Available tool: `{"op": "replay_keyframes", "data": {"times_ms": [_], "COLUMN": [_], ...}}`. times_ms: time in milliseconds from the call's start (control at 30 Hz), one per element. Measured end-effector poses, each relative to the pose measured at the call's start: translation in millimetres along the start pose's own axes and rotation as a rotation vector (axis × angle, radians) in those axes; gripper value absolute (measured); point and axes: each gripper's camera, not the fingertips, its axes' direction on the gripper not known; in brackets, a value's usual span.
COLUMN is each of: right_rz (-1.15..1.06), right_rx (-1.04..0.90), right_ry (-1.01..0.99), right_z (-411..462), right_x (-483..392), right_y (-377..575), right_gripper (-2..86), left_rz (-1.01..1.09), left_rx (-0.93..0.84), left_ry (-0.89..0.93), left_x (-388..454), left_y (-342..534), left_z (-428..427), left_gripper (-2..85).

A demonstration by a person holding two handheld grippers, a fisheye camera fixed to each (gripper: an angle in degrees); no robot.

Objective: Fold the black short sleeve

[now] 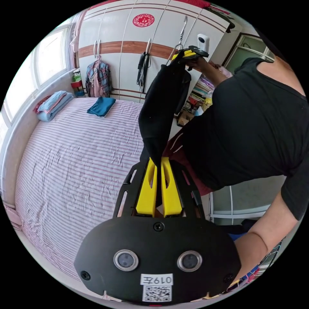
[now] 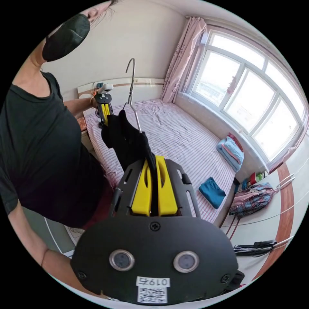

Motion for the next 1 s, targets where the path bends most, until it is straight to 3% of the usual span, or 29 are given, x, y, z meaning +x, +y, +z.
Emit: {"op": "replay_keyframes", "data": {"times_ms": [100, 267, 467, 533, 633, 867, 1000], "right_rz": [0.034, 0.143, 0.284, 0.314, 0.311, 0.197, 0.240], "right_rx": [-0.050, -0.155, -0.354, -0.439, -0.539, -0.571, -0.724], "right_ry": [-0.056, -0.240, -0.307, -0.298, -0.274, -0.159, -0.127], "right_z": [50.3, 227.1, 571.7, 699.0, 818.7, 912.3, 945.9], "right_x": [21.9, 109.0, 200.0, 209.4, 197.2, 148.9, 119.8], "right_y": [7.0, 20.4, 47.3, 60.6, 71.4, 55.9, 71.1], "right_gripper": [-0.9, -0.9, -0.9, -0.8, -0.7, 2.5, 9.8], "left_rz": [-0.008, -0.200, -0.552, -0.635, -0.796, -0.929, -1.009], "left_rx": [-0.042, -0.209, -0.376, -0.404, -0.414, -0.408, -0.384], "left_ry": [-0.027, 0.081, 0.005, -0.035, -0.083, -0.204, -0.176], "left_x": [-27.0, -189.6, -421.6, -471.1, -532.1, -577.2, -576.3], "left_y": [-8.0, 3.8, 78.9, 104.6, 149.8, 211.4, 238.3], "left_z": [2.9, 119.7, 325.3, 374.1, 433.6, 479.9, 487.6], "left_gripper": [3.7, 3.7, 3.0, 2.8, 2.4, 2.0, 2.0]}}
